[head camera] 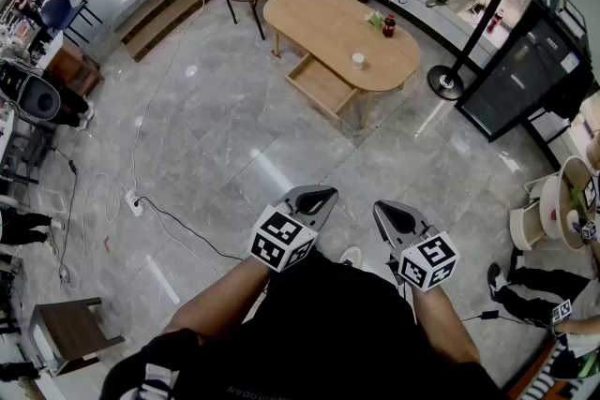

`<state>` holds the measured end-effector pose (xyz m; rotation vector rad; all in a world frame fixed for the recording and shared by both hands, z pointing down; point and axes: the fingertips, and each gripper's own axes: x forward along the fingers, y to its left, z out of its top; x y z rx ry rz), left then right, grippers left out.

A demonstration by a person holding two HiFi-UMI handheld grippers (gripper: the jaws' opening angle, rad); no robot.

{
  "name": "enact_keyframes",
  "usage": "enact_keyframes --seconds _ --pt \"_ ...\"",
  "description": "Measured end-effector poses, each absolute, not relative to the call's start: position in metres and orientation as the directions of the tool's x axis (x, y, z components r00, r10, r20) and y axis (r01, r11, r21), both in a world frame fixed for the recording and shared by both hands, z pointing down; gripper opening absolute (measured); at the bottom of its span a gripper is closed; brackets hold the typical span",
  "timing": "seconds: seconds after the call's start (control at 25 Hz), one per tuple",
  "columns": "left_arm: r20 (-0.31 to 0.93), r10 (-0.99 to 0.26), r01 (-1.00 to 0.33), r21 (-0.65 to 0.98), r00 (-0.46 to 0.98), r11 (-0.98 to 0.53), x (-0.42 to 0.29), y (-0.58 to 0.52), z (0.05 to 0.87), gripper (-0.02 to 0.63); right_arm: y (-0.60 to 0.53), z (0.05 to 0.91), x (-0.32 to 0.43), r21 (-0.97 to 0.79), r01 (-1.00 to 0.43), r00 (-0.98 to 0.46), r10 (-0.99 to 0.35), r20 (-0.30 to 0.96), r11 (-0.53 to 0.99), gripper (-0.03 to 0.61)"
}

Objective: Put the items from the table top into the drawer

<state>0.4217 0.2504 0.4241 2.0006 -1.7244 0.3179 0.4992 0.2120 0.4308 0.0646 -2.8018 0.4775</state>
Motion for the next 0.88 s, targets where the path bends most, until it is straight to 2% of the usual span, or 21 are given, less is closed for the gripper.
enact_keyframes --seconds 0.52,0.88 --pt "0.477 -0.861 -0.973 0.214 0.178 -0.082 0.406 0.253 0.428 0.002 0.216 0.434 0.483 -0.32 -0.077 -0.953 0.025 0.302 0.944 0.002" --pt "0.505 -0.84 -0.967 0.242 0.198 -0.083 0.375 0.253 0.439 0.002 0.229 0.446 0.439 -0.308 -0.036 -0.931 0.08 0.355 0.951 0.005"
